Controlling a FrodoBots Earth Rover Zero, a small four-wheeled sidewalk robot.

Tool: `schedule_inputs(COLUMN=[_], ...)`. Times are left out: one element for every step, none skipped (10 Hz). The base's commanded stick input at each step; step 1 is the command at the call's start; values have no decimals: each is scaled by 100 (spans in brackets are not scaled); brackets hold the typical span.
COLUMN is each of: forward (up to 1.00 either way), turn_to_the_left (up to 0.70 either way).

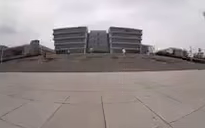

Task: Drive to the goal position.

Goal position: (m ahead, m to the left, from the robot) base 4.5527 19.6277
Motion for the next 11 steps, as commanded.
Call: schedule_inputs(forward=[70, 70, 70, 70, 70, 70, 70, 70, 70, 70, 70], turn_to_the_left=[15, 15, 15, 15, 15, 15, 15, 15, 15, 15, 15])
